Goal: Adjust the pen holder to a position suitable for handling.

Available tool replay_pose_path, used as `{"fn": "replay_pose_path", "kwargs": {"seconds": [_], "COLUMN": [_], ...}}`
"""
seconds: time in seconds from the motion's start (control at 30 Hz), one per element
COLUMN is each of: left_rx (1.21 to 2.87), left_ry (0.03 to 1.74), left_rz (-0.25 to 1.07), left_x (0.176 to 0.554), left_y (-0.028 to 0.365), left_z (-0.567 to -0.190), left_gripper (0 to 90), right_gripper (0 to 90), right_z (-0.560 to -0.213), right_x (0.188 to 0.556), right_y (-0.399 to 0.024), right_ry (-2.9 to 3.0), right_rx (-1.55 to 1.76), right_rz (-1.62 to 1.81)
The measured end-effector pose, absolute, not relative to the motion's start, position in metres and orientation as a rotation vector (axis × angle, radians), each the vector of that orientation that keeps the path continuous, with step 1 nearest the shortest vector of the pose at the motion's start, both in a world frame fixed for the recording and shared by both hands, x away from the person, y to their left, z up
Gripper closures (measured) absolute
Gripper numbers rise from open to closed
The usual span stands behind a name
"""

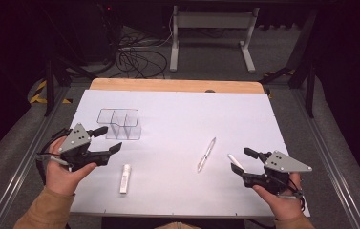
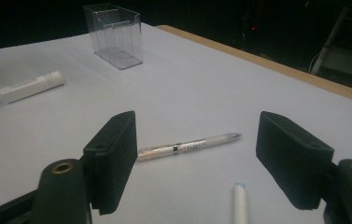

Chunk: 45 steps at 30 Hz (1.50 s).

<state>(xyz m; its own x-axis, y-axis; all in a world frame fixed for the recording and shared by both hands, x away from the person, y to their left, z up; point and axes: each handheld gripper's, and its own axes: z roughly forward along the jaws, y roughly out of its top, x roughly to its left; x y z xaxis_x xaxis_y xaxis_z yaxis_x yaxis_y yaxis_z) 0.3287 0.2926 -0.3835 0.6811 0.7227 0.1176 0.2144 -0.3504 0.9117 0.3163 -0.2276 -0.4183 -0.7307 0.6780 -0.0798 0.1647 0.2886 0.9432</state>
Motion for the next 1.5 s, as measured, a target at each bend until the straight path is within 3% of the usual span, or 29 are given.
{"fn": "replay_pose_path", "kwargs": {"seconds": [0.33, 1.5], "left_rx": [1.965, 2.228], "left_ry": [0.724, 0.835], "left_rz": [0.58, 0.588], "left_x": [0.344, 0.415], "left_y": [0.3, 0.317], "left_z": [-0.374, -0.367], "left_gripper": [36.0, 43.8], "right_gripper": [30.0, 30.0], "right_z": [-0.418, -0.419], "right_x": [0.315, 0.316], "right_y": [-0.225, -0.227], "right_ry": [2.124, 2.132], "right_rx": [0.713, 0.729], "right_rz": [1.435, 1.439]}}
